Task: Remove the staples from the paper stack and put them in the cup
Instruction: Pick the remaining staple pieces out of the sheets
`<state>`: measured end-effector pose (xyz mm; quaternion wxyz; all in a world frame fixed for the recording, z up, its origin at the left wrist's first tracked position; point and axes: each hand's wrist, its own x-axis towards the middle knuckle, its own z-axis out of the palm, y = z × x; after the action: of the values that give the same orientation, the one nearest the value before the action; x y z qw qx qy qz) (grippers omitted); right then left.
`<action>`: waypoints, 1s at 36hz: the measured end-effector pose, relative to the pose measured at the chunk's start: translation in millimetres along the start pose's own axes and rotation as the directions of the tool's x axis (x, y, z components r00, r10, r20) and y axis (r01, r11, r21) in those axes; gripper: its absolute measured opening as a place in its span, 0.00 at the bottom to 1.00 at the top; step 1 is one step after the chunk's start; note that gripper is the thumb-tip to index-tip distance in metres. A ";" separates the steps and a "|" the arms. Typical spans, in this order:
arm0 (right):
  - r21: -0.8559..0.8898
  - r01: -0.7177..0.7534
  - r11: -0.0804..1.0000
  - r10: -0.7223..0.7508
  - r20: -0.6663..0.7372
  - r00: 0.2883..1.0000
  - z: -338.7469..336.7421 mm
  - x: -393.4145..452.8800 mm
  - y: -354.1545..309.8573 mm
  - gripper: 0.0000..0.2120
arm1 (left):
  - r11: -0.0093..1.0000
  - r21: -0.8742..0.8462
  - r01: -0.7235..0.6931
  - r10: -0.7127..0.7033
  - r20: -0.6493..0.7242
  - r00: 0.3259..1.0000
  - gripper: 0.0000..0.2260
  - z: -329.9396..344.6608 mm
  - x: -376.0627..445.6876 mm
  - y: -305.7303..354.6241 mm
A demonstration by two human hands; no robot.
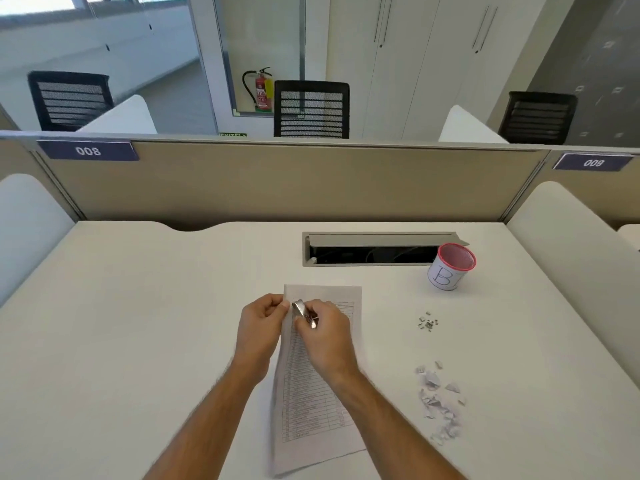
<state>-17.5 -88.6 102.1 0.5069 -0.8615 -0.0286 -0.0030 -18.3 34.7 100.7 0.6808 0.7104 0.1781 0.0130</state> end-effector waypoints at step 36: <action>-0.086 0.082 0.993 -0.083 -0.010 0.996 -20.4 -4.1 -2.8 0.06 | 0.994 0.049 -0.096 0.098 -0.031 0.995 0.09 12.6 -16.9 4.3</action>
<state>-21.2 -105.3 114.3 0.4693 -0.8804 -0.0607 -0.0309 -29.8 17.9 107.8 0.6594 0.7337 0.1549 0.0535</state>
